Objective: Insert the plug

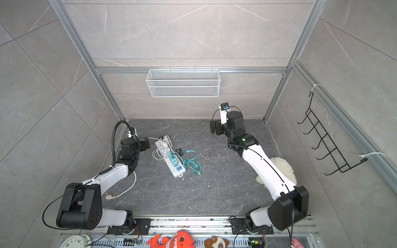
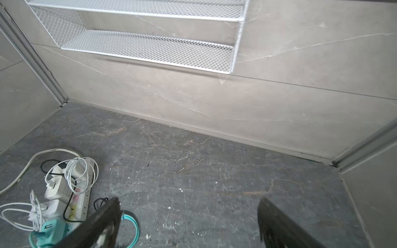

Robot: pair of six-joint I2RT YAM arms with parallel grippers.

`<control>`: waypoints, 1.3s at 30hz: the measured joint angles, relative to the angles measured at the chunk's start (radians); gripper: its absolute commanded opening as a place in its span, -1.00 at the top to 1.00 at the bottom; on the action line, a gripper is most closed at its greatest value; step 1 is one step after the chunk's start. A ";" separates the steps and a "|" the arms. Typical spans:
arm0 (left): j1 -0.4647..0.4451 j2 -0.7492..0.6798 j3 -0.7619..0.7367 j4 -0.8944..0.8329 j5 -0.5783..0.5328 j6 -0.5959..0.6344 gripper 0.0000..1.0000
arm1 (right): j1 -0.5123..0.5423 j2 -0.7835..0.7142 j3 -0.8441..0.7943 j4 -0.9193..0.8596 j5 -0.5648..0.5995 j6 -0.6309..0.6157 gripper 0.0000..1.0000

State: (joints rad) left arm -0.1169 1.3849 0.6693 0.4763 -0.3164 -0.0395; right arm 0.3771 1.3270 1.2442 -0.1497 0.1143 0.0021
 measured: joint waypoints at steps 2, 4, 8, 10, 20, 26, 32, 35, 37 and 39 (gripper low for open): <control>0.000 -0.003 -0.046 0.028 0.013 0.011 -0.99 | -0.001 -0.082 -0.105 0.076 0.017 -0.004 -0.98; 0.000 -0.016 -0.095 0.032 0.021 0.023 -0.99 | -0.002 -0.135 -0.200 0.151 0.036 -0.007 -0.98; 0.000 -0.114 -0.206 0.030 0.025 0.032 -0.99 | -0.002 -0.173 -0.400 0.318 0.063 -0.002 -0.98; 0.000 -0.185 -0.268 0.047 0.026 0.033 -0.99 | -0.002 -0.177 -0.521 0.412 0.078 0.005 -0.98; 0.000 -0.210 -0.420 0.184 0.030 0.063 -0.99 | -0.008 -0.131 -0.800 0.754 0.286 -0.007 -0.98; 0.000 -0.159 -0.454 0.276 0.030 0.063 -0.98 | -0.017 -0.031 -0.835 0.863 0.381 -0.063 -0.98; 0.000 -0.134 -0.460 0.340 0.031 0.072 -0.97 | -0.024 -0.007 -0.848 0.895 0.420 -0.109 -0.98; 0.000 -0.115 -0.473 0.394 0.031 0.081 -0.97 | -0.028 -0.007 -0.855 0.867 0.410 -0.107 -0.98; 0.000 -0.084 -0.475 0.427 0.031 0.087 -0.97 | -0.031 -0.006 -0.897 0.912 0.402 -0.108 -0.98; 0.000 -0.042 -0.475 0.458 0.031 0.095 -0.97 | -0.040 -0.003 -0.948 0.959 0.396 -0.107 -0.98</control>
State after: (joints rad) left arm -0.1169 1.3434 0.1947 0.9340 -0.2855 0.0559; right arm 0.3374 1.3243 0.2966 0.8097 0.5102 -0.1051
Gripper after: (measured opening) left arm 0.987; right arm 0.991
